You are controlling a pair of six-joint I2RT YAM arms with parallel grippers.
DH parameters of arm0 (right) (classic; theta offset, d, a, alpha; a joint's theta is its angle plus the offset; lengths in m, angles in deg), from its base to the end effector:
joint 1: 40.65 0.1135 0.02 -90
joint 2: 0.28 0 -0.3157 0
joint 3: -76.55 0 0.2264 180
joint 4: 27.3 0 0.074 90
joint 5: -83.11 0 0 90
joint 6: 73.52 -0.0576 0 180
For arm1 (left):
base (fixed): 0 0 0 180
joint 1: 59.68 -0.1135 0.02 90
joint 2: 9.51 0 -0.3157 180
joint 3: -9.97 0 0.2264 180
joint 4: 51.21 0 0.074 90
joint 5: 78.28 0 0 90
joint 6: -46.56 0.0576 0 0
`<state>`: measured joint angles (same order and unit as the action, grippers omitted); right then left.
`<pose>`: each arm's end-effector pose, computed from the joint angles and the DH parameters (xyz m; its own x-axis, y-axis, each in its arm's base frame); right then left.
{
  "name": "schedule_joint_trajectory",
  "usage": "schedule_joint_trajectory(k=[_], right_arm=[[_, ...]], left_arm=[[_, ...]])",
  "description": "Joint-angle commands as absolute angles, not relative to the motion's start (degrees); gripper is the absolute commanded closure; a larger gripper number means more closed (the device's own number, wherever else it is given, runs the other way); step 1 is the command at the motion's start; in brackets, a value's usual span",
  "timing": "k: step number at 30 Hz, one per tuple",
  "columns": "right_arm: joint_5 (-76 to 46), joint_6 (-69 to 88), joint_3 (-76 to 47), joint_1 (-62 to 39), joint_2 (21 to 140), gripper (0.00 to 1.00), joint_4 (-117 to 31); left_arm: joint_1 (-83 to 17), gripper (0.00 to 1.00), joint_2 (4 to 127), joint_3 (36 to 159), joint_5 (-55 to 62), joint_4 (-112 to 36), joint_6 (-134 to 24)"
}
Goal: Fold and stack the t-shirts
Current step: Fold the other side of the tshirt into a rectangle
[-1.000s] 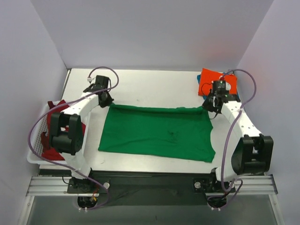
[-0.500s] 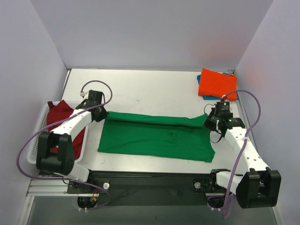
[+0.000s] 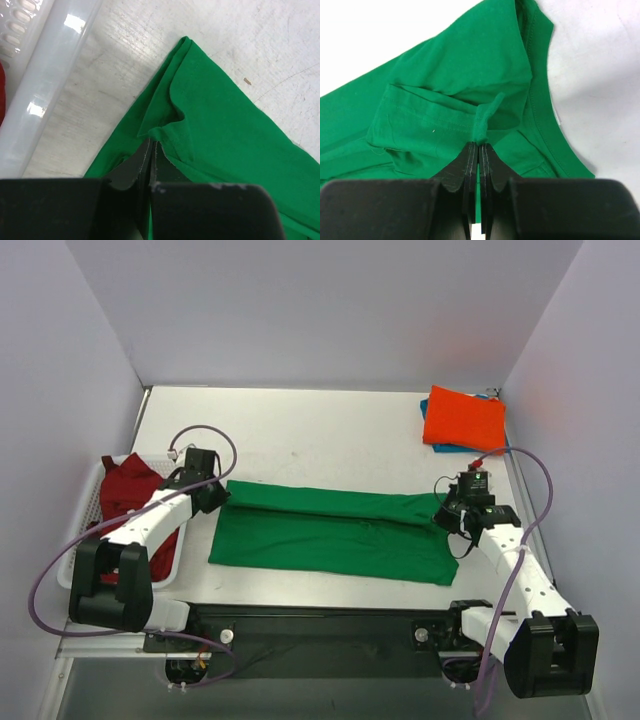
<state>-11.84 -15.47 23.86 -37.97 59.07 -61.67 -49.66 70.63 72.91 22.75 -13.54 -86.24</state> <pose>0.1826 0.0135 0.2726 -0.6155 0.4990 -0.6101 0.2523 0.8581 0.4473 0.2553 -0.0339 0.2508 -0.6333 -0.5653 -0.5285 -0.5014 0.8199 -0.2762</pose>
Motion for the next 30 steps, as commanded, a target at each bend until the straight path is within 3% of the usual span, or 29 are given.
schedule_joint_trajectory(k=[1, 8, 11, 12, 14, 18, 24, 30], right_arm=[[-11.46, -15.60, 24.97, -37.92, 58.08, 1.00, -62.00], [-14.01, -16.65, 29.01, -37.92, 57.73, 1.00, -59.98], [-16.11, -17.10, 30.68, -37.84, 57.38, 0.92, -59.19], [-16.47, -17.10, 31.29, -37.92, 56.77, 0.82, -59.19], [-17.35, -17.01, 31.65, -37.92, 55.71, 0.73, -59.28], [-18.49, -16.75, 31.30, -37.84, 53.25, 0.68, -60.50], [-19.02, -16.13, 26.48, -37.84, 57.28, 0.67, -58.67], [-22.27, -13.76, 17.17, -36.61, 72.03, 0.66, -53.48]], left_arm=[[-50.10, 1.00, 68.62, 71.75, 22.45, -16.68, -86.15], [-50.10, 1.00, 67.84, 68.24, 21.83, -18.00, -87.21], [-50.10, 0.89, 66.35, 66.74, 22.09, -18.35, -87.38], [-50.10, 0.80, 64.95, 65.95, 22.27, -18.53, -87.21], [-50.10, 0.64, 63.27, 65.51, 23.41, -17.92, -87.12], [-50.10, 0.46, 59.93, 65.68, 24.64, -16.17, -86.33], [-48.17, 0.48, 61.15, 67.35, 23.24, -17.65, -86.15], [-42.90, 0.52, 67.12, 70.95, 22.01, -19.32, -86.77]])
